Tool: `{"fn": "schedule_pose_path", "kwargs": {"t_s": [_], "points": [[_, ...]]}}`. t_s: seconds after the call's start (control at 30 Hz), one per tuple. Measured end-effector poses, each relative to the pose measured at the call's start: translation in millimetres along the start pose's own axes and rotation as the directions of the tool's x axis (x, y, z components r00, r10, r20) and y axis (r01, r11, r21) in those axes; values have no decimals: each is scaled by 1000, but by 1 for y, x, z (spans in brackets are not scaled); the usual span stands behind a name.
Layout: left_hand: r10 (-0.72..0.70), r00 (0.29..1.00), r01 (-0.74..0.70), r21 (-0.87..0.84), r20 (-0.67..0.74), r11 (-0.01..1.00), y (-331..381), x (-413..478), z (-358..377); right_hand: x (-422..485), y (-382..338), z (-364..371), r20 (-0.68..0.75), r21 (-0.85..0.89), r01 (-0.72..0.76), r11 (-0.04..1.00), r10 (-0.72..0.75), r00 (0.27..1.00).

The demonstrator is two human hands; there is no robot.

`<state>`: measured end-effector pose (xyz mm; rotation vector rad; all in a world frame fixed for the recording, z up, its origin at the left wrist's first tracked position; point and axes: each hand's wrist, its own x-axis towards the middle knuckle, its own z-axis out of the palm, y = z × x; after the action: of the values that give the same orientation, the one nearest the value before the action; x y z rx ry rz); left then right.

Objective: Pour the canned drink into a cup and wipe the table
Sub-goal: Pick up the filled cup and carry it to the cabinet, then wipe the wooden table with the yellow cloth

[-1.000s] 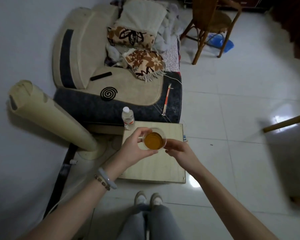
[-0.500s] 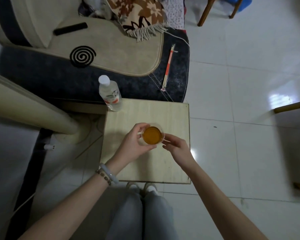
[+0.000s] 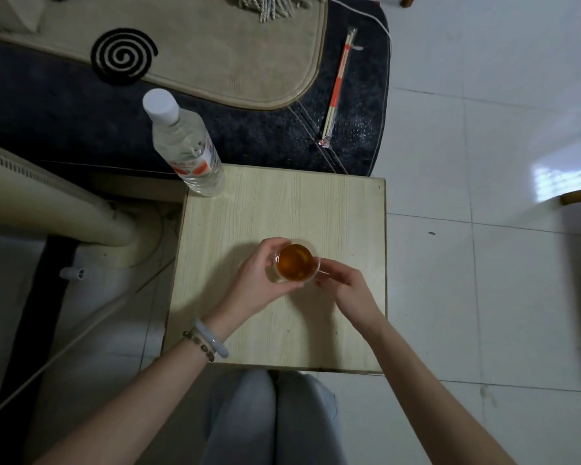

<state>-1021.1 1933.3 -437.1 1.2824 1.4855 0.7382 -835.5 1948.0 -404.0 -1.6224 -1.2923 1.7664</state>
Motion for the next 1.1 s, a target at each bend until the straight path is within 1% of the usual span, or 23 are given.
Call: {"fn": "schedule_pose_path", "kwargs": {"t_s": [0.27,0.43,0.5,0.57,0.63,0.7,0.77,0.83,0.93,1.1], "points": [[2,1000,-2,20,14,1000,-3,1,4,-2,0,-2,21,-25,-18,1000,18,1000],[-22,1000,19,91,22,996,-1,0,5,-3,-5,-4,35,-63,-35,997,37,999],[-44,999,37,193,31,980,3,-4,0,-7,-13,-7,17,-110,-68,992,71,997],[-16,1000,10,347,13,938,12,-10,-11,-15,-25,-13,-23,-171,-110,979,108,994],[13,1000,-16,459,10,888,31,-20,-26,-29,-43,-21,-47,-267,-128,955,120,992],[62,998,-69,551,32,832,59,-33,-41,-49,-67,-27,-56,-419,-104,902,89,994],[131,989,-141,632,63,762,94,-46,-54,-72,-96,-29,-59,-577,-49,815,19,998],[183,978,-201,689,100,697,133,-61,-66,-98,-128,-28,-46,-696,8,718,-56,997],[241,958,-272,745,153,609,195,-83,-79,-138,-177,-27,-28,-789,67,610,-144,989],[349,905,-394,791,244,468,292,-116,-96,-205,-248,-34,-61,-850,114,514,-310,949]]}}
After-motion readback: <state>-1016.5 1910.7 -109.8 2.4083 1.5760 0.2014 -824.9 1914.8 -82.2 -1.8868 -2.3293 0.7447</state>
